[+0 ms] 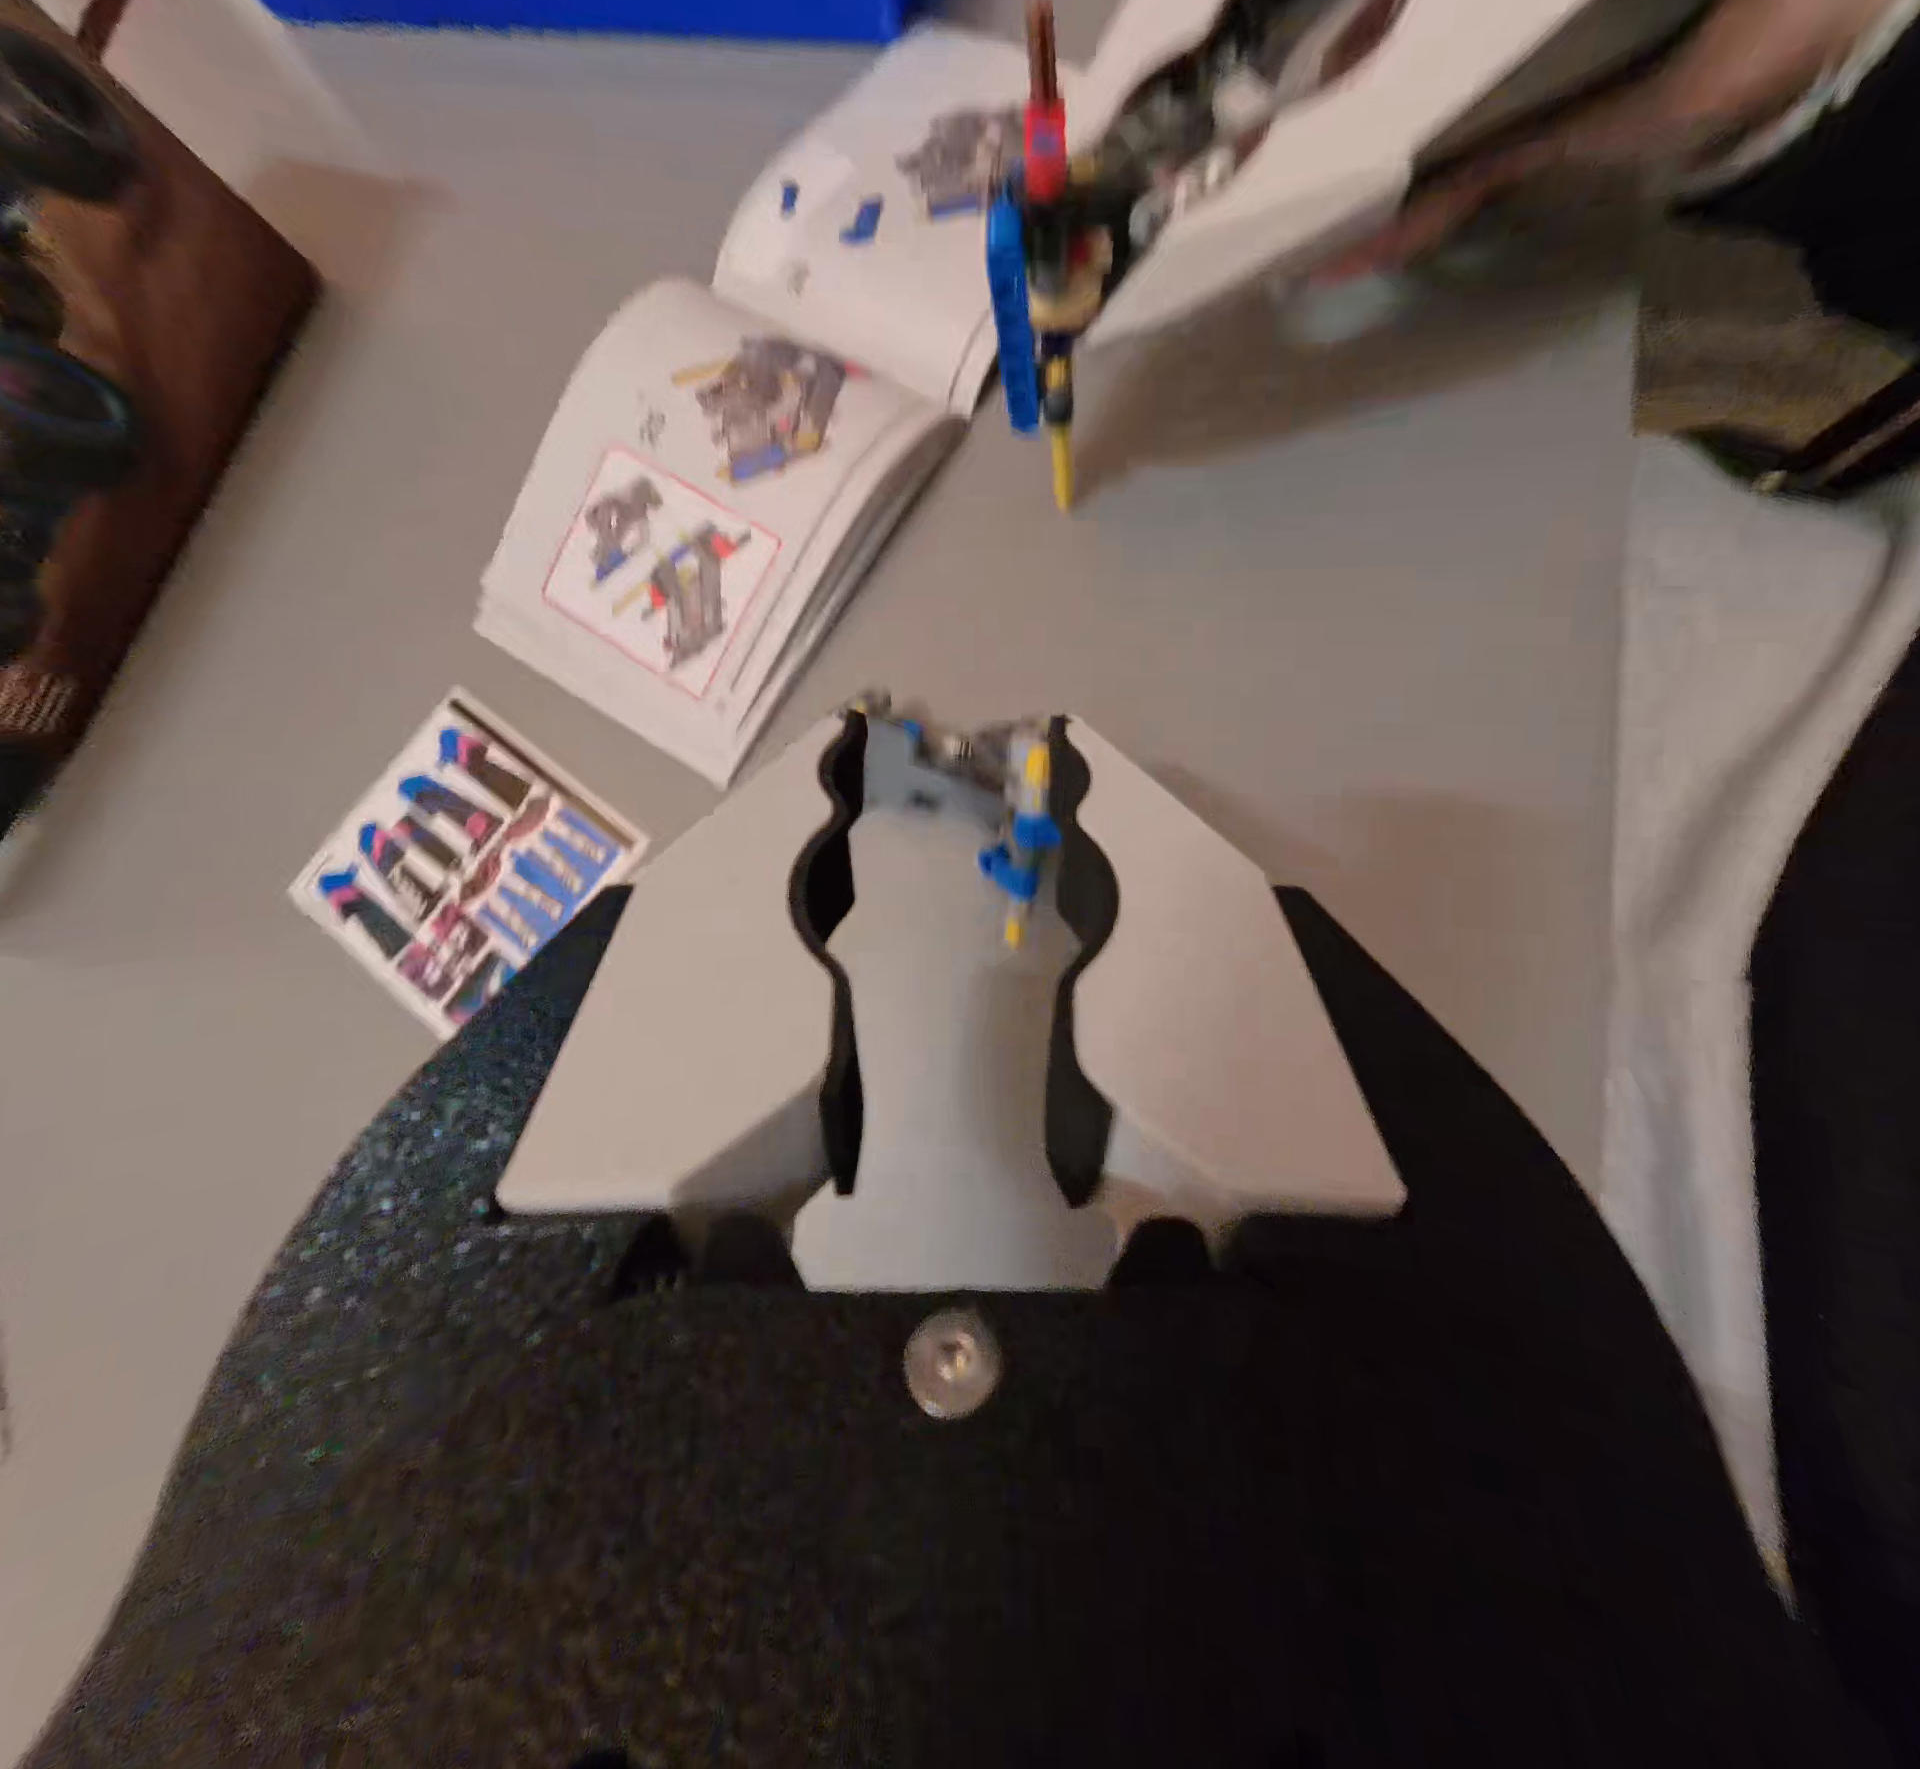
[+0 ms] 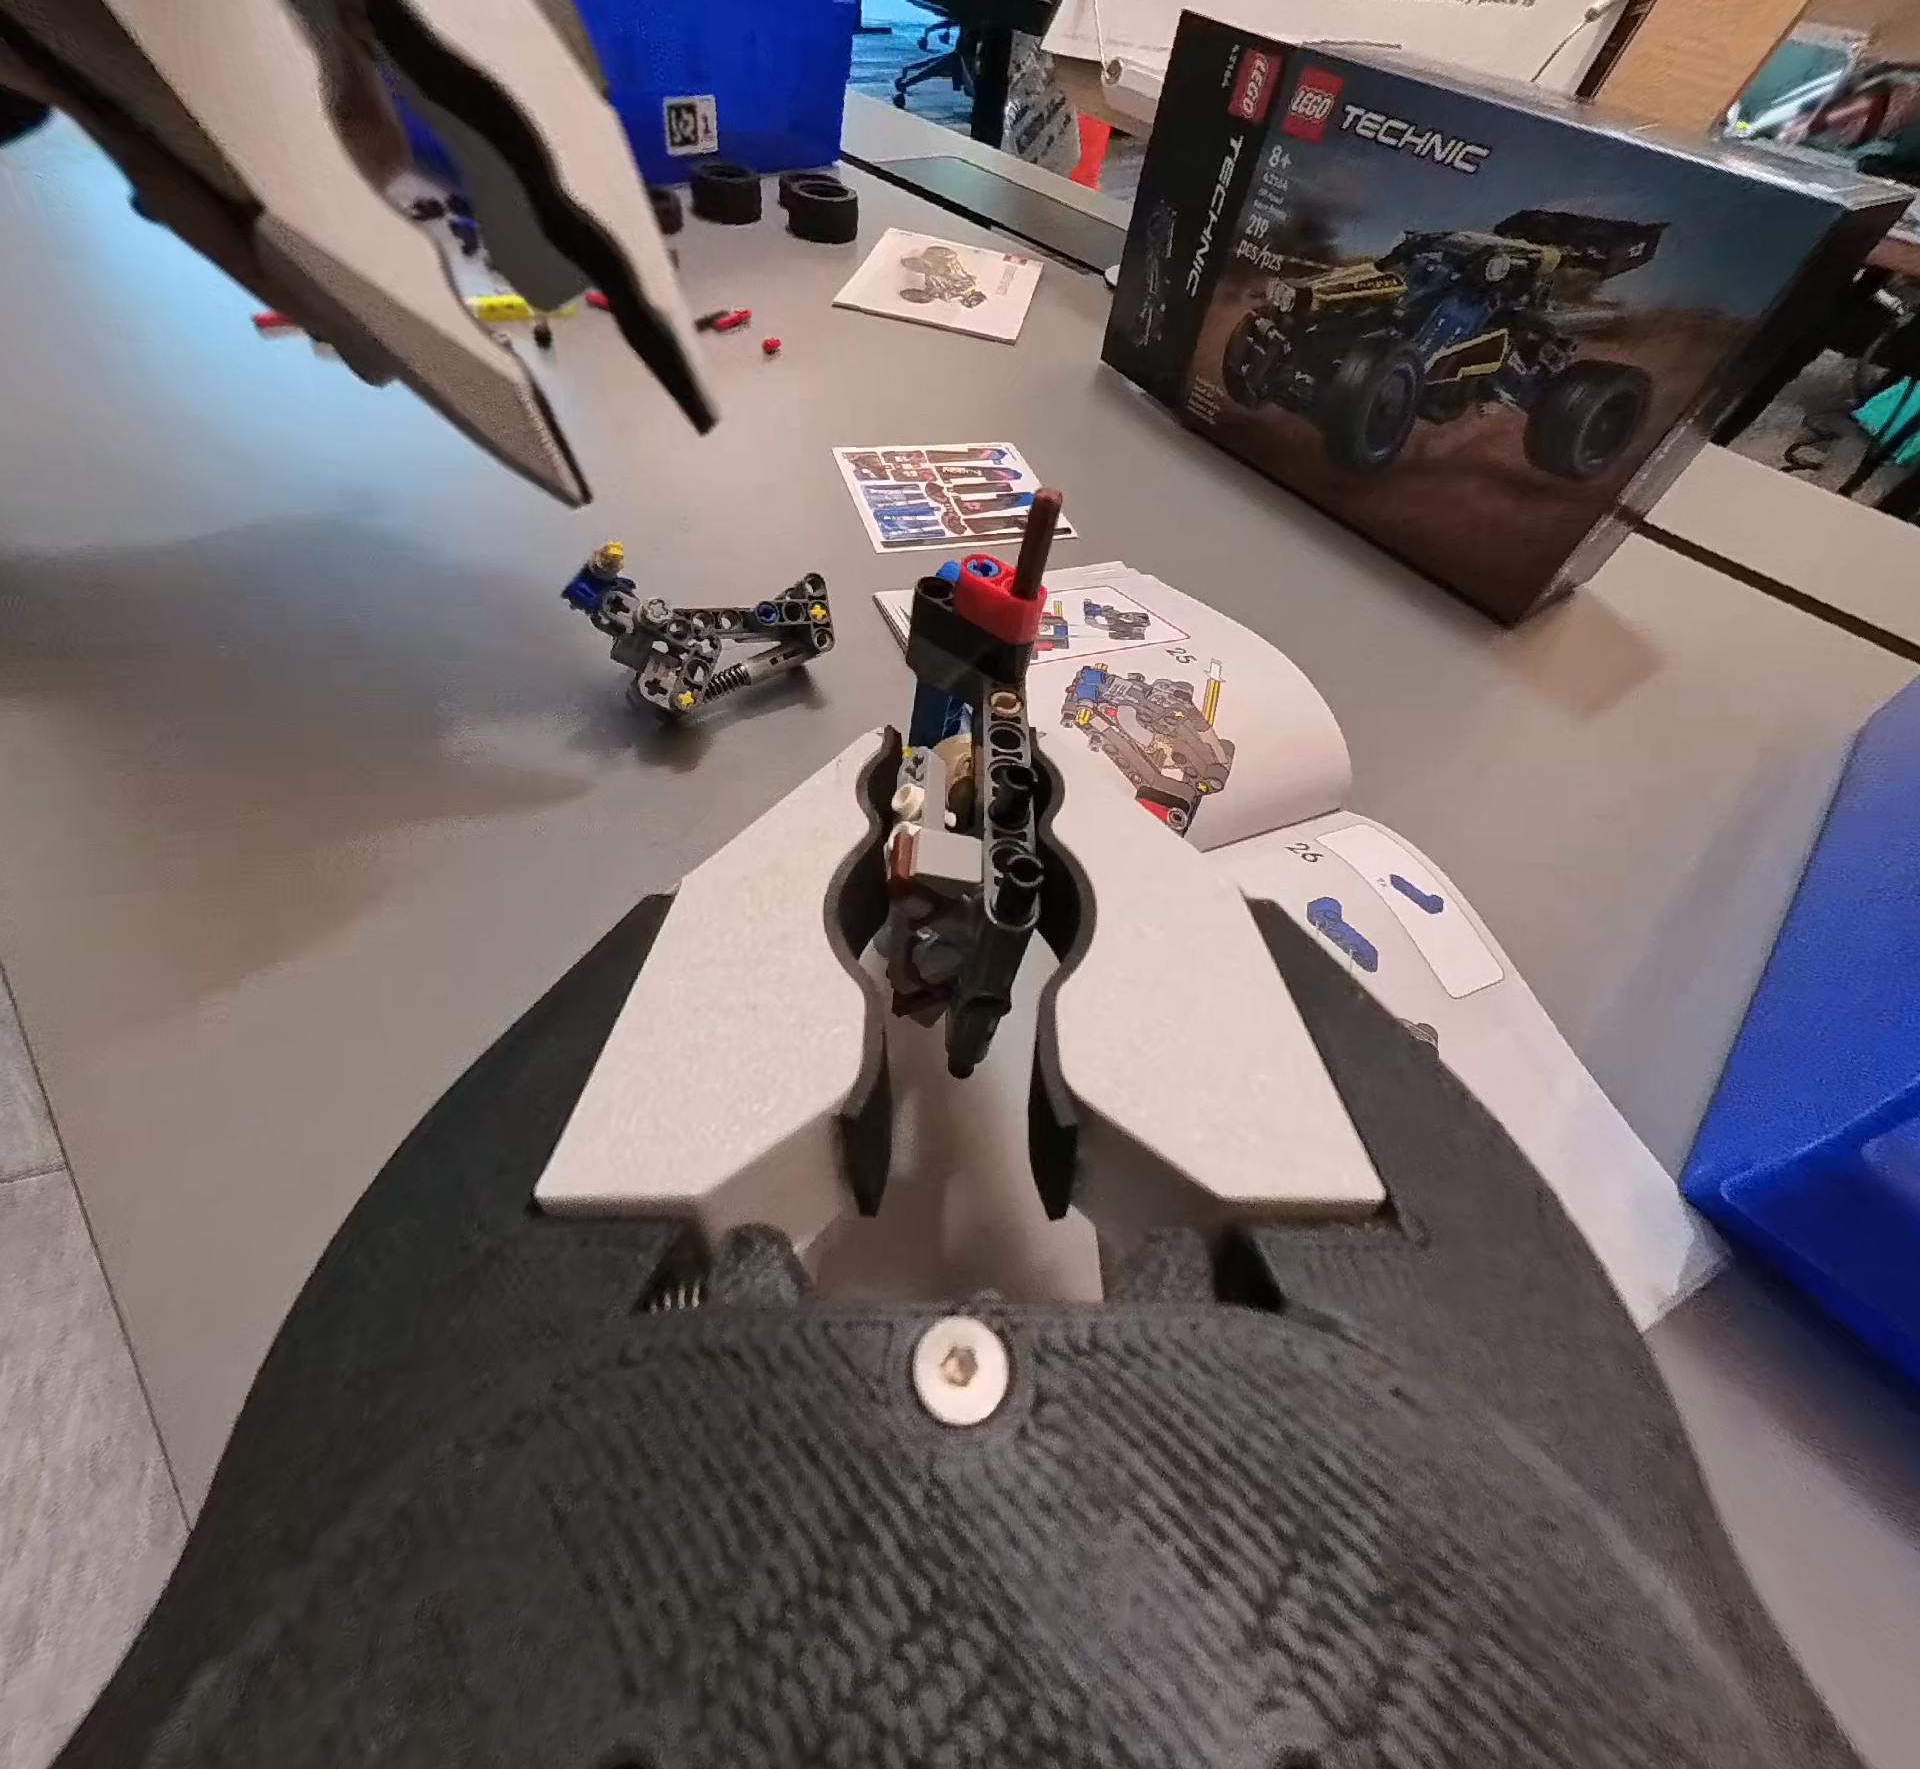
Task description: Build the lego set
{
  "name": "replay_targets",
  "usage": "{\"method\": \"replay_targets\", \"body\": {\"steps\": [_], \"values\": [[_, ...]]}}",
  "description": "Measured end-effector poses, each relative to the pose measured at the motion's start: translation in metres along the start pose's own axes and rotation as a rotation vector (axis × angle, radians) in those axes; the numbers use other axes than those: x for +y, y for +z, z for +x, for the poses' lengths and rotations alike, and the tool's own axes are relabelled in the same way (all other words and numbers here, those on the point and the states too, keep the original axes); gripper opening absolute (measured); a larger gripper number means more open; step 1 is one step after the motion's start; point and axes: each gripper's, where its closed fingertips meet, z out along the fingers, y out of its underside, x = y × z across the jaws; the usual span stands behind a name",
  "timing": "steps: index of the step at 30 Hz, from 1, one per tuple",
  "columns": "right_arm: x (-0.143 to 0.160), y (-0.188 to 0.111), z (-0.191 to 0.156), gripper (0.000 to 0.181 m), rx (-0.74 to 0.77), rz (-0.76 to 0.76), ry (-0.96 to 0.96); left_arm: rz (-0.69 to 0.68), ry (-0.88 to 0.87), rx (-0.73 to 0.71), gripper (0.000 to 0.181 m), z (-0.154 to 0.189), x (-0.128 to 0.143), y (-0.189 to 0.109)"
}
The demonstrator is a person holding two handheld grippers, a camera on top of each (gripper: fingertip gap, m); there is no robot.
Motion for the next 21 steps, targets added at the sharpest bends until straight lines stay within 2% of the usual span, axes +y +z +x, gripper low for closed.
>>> {"method": "replay_targets", "body": {"steps": [2,4,6,8,11,14,19,21], "values": [[0.000,0.000,0.001,0.020,-0.002,-0.002,0.015,-0.070,0.010,-0.052,0.031,-0.002,0.020,-0.002],[0.000,0.000,0.001,0.020,-0.004,-0.002,0.019,-0.115,-0.056,-0.035,0.031,0.006,0.037,0.000],[0.000,0.000,0.001,0.020,-0.002,-0.002,0.013,-0.091,-0.149,-0.008,0.035,0.015,0.043,0.005],[0.000,0.000,0.001,0.020,-0.003,-0.003,0.017,-0.033,-0.214,-0.008,0.040,0.022,0.040,0.011],[0.001,0.000,0.002,0.020,-0.009,-0.004,0.030,0.002,-0.201,-0.089,0.042,0.018,0.035,0.020],[0.001,0.000,0.002,0.020,-0.010,-0.004,0.031,0.011,-0.112,-0.178,0.013,0.008,0.030,0.021],[0.001,0.000,0.002,0.020,-0.011,-0.006,0.038,0.013,-0.083,-0.148,0.012,0.014,0.027,0.015],[0.001,0.000,0.002,0.020,-0.013,-0.006,0.039,0.034,0.006,-0.129,0.012,0.020,0.026,0.013]]}}
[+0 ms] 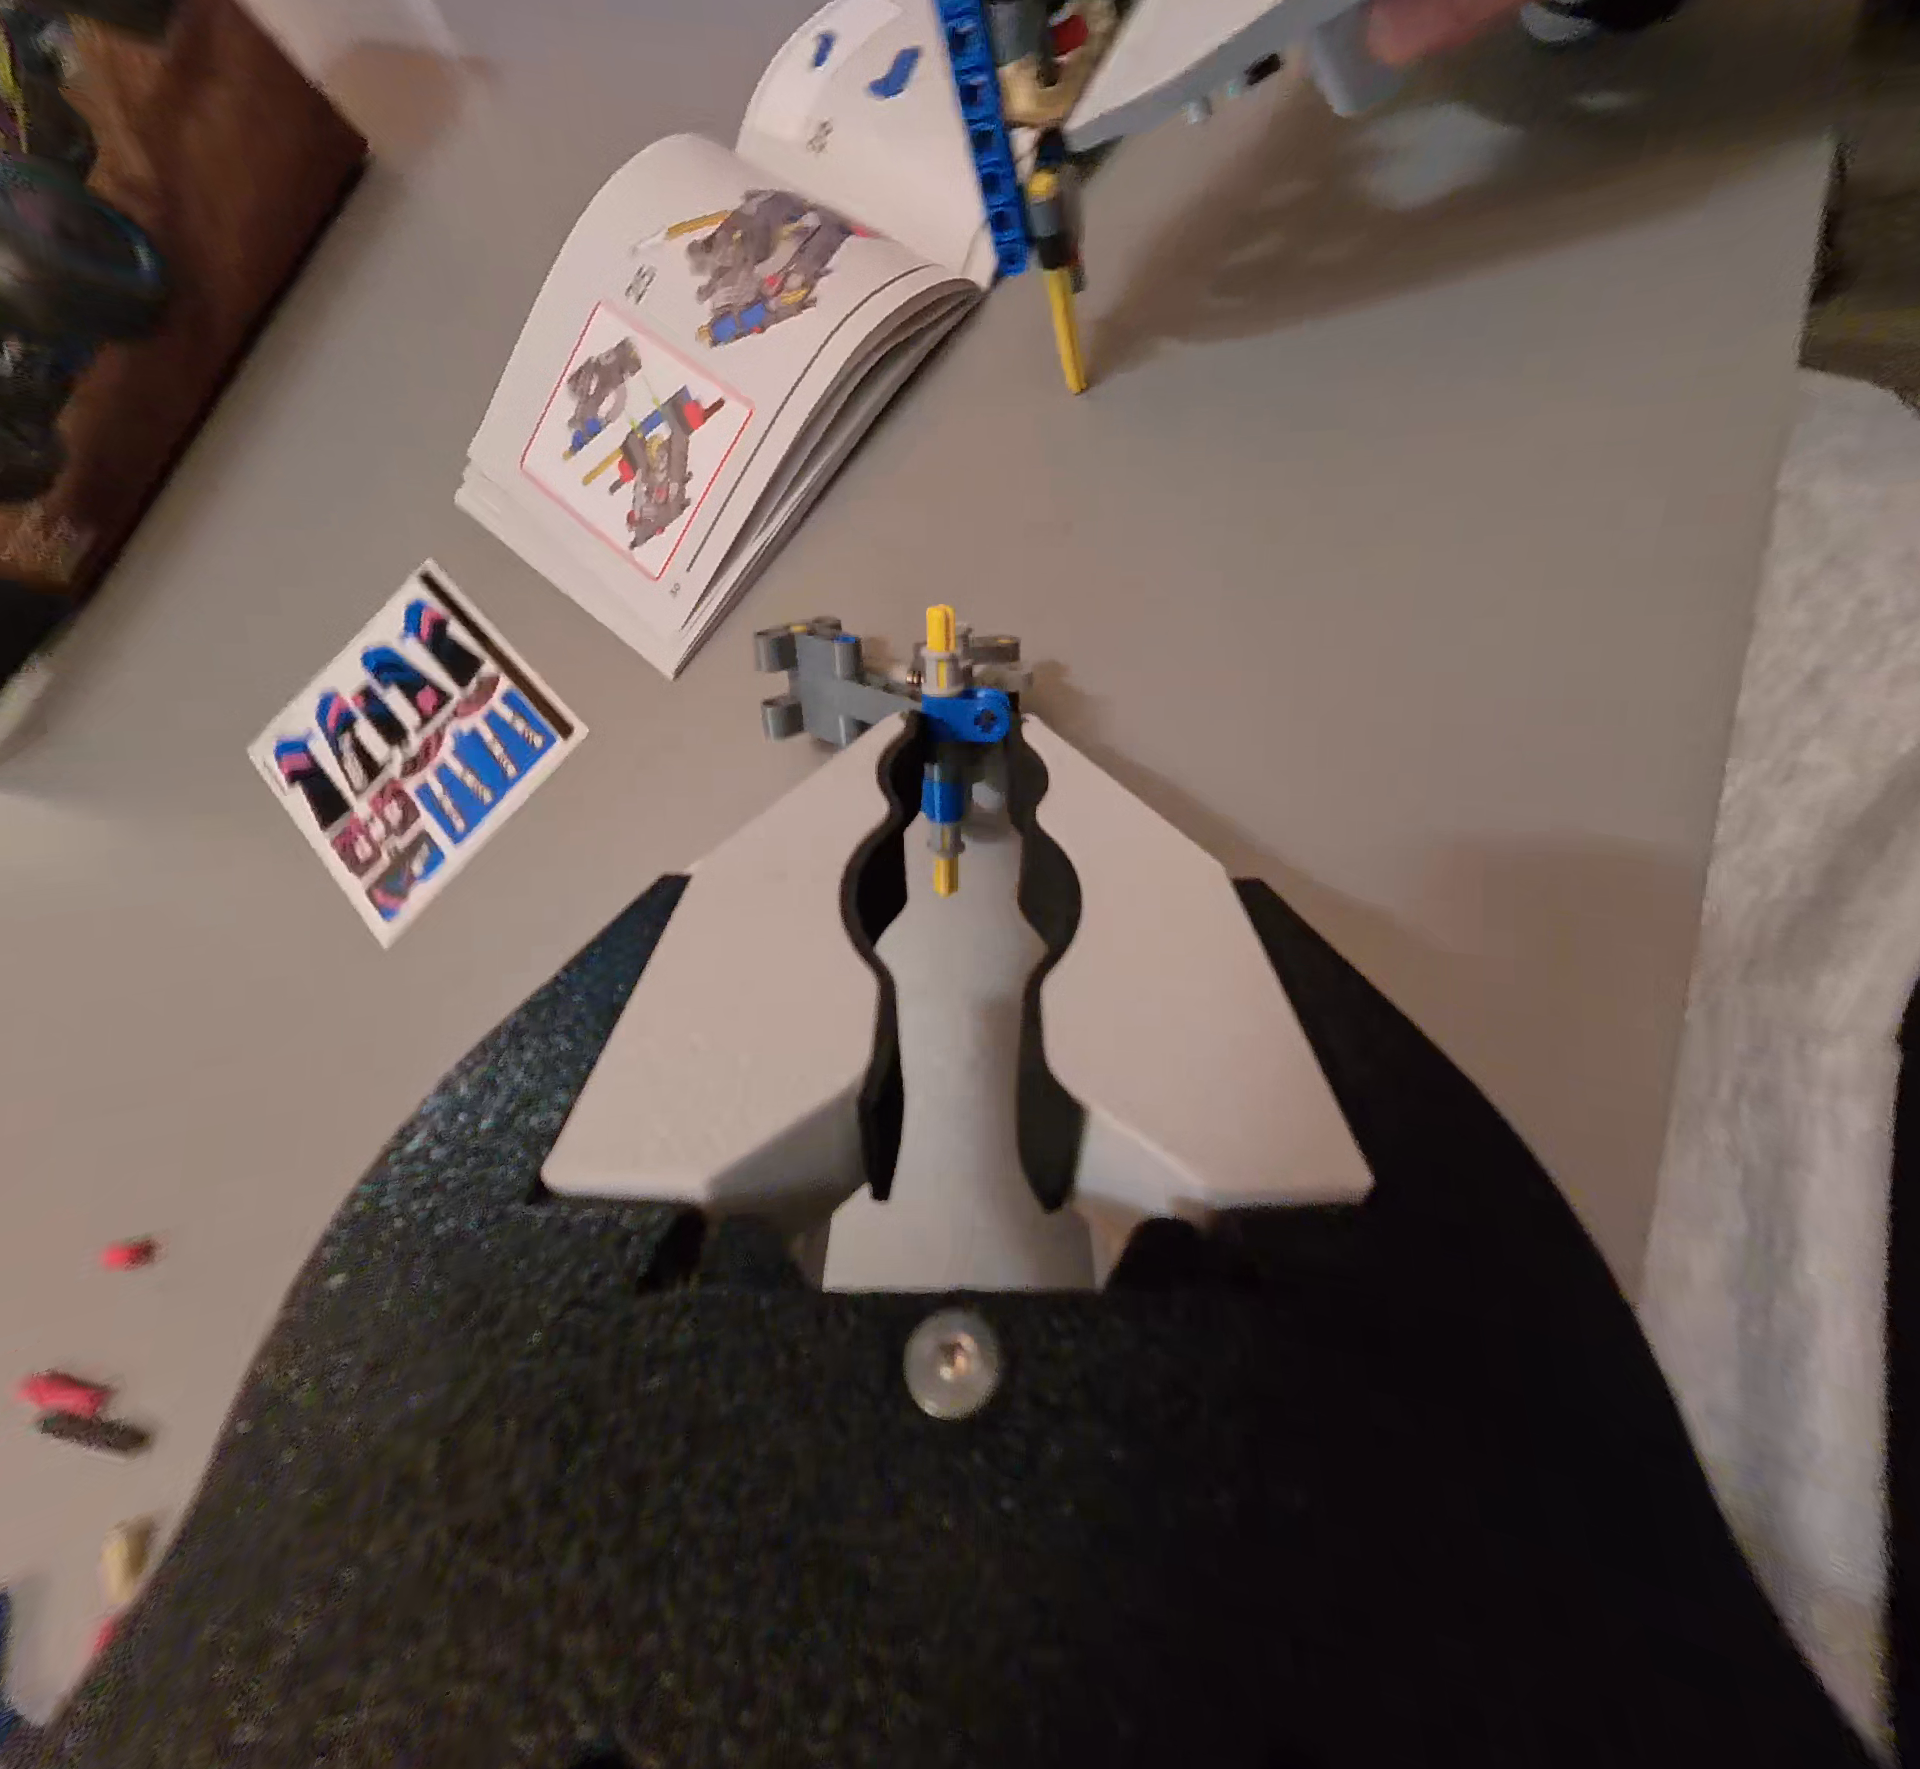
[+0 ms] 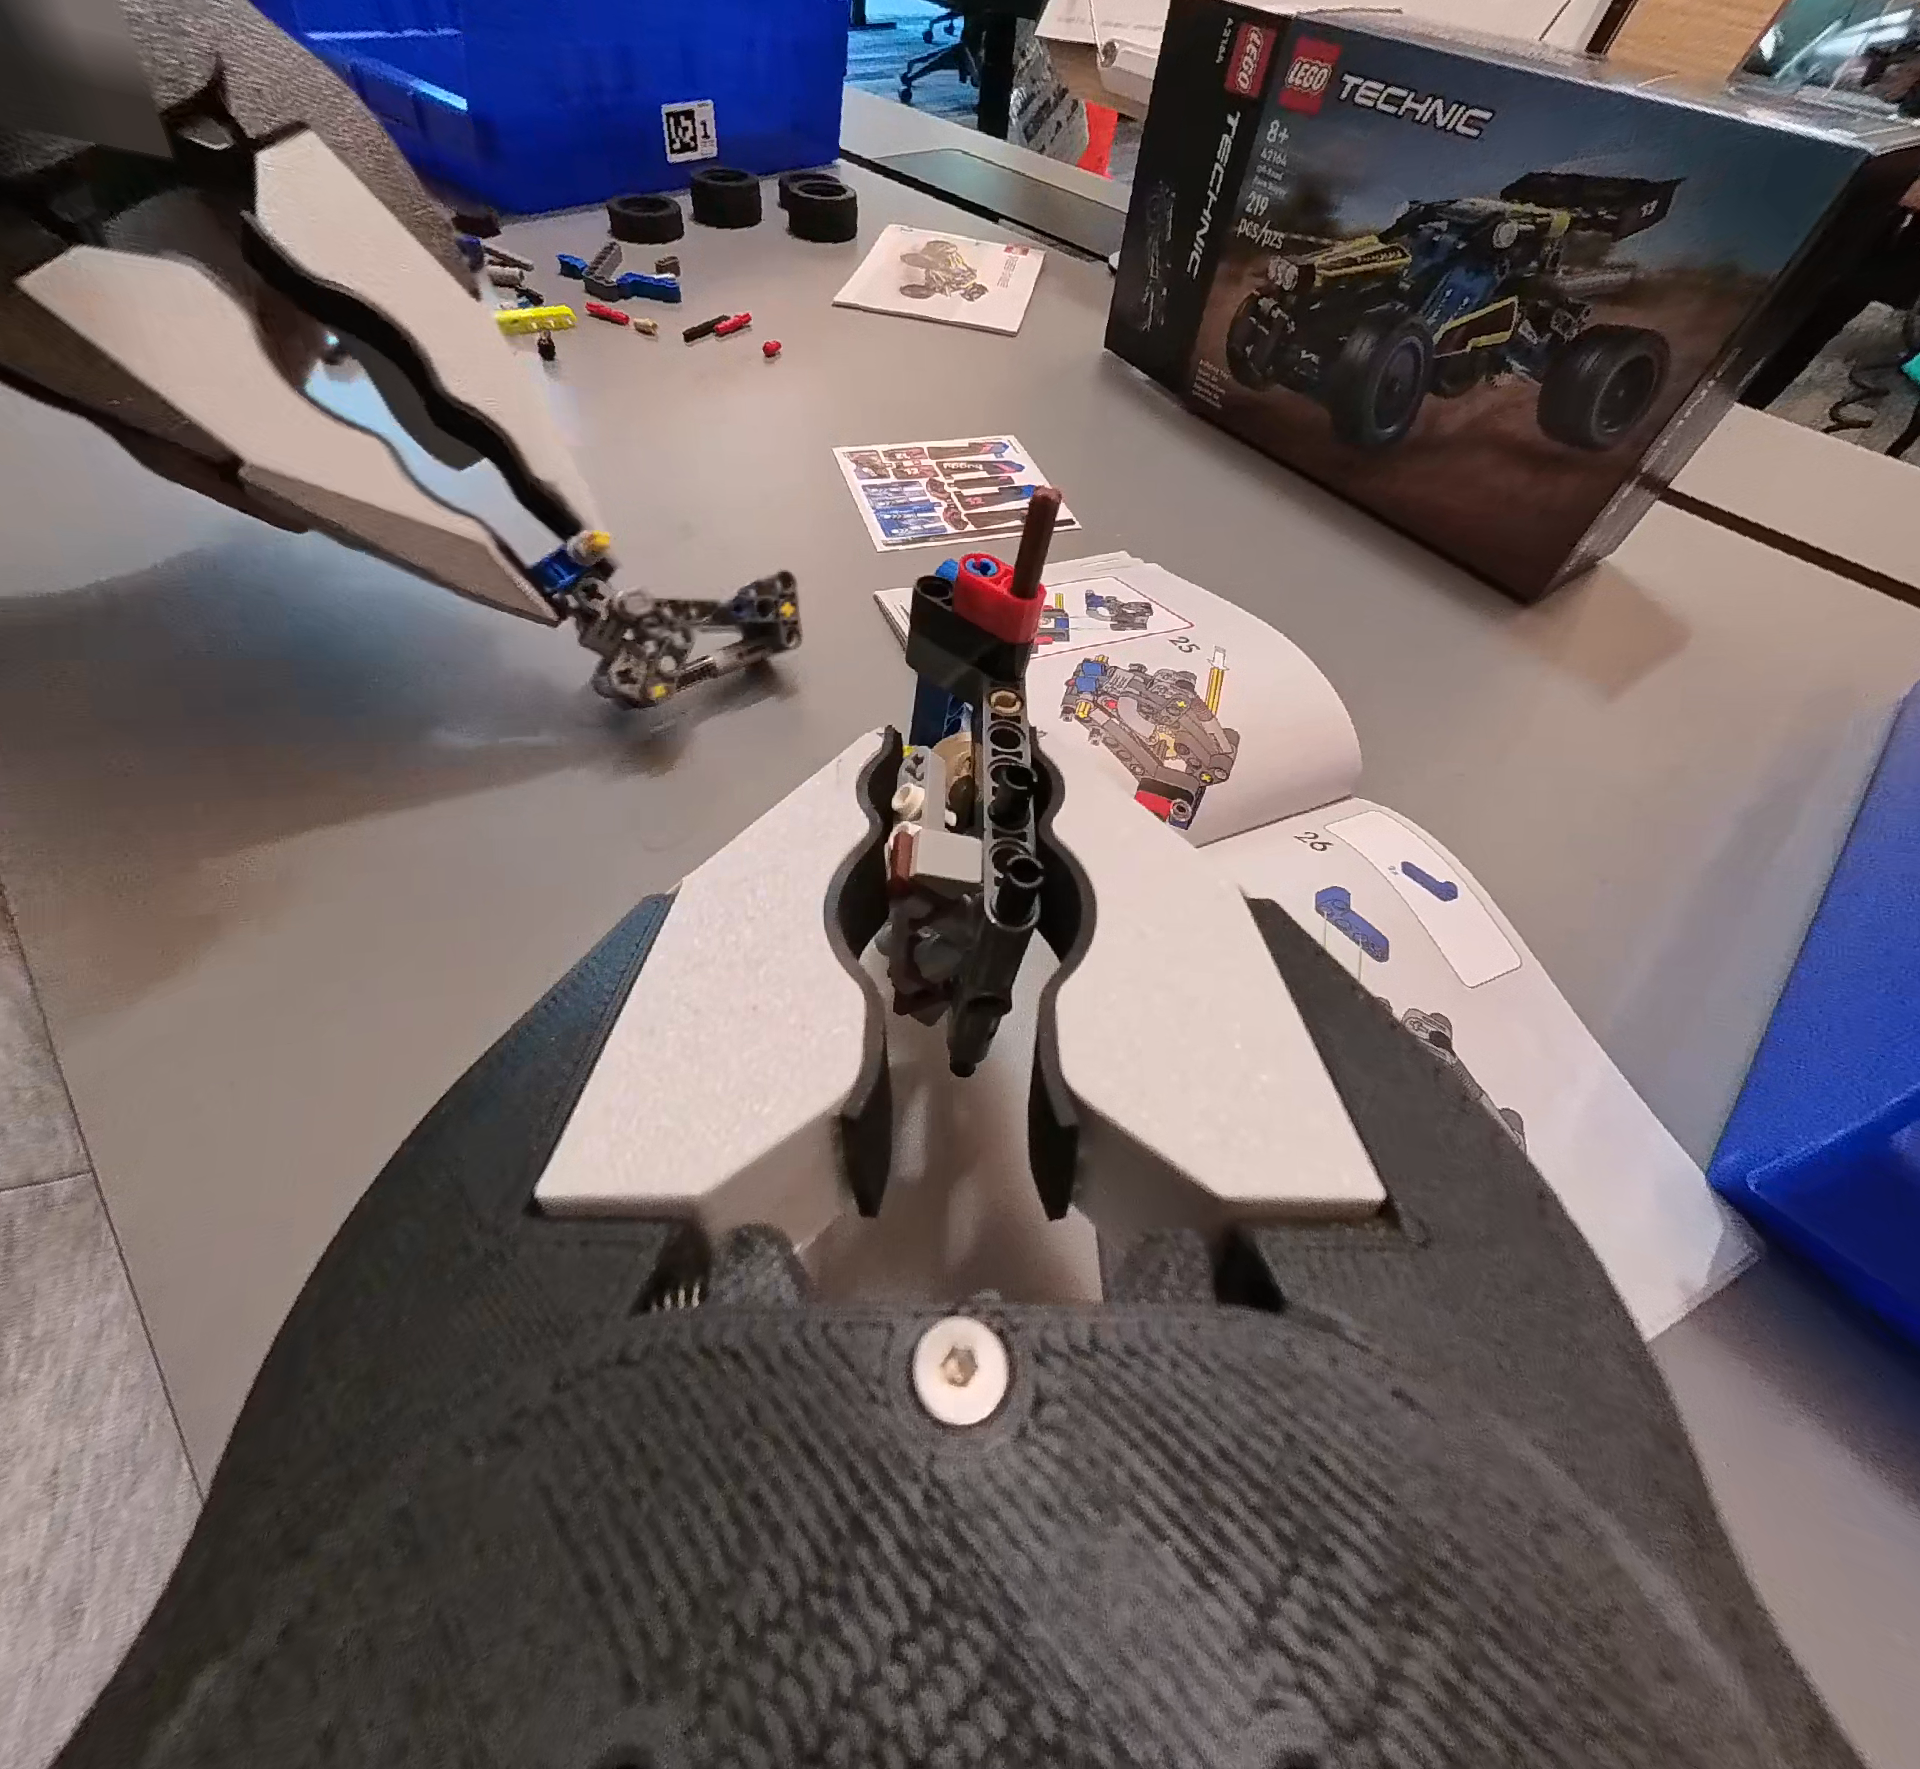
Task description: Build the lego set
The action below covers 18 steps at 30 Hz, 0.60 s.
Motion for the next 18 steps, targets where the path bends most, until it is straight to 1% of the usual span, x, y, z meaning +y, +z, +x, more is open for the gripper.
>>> {"method": "replay_targets", "body": {"steps": [2,4,7,13,16,18], "values": [[0.000,0.000,0.000,0.020,0.002,0.000,-0.002,0.049,0.151,0.020,0.012,0.010,-0.001,-0.003],[0.000,0.000,0.000,0.020,0.001,0.000,-0.003,0.056,0.267,0.015,0.012,0.016,0.004,-0.004],[0.000,0.000,0.000,0.020,-0.002,-0.003,0.004,0.061,0.348,-0.028,0.012,0.015,0.010,-0.009],[0.001,0.001,0.001,0.020,-0.008,-0.004,0.018,0.025,0.300,-0.072,0.012,0.000,0.029,-0.023],[0.000,0.000,0.000,0.020,-0.006,-0.003,0.008,-0.005,0.219,-0.104,0.016,-0.011,0.037,-0.032],[0.001,0.001,0.000,0.020,-0.007,-0.005,0.004,0.039,0.128,-0.075,0.019,-0.008,0.031,-0.037]]}}
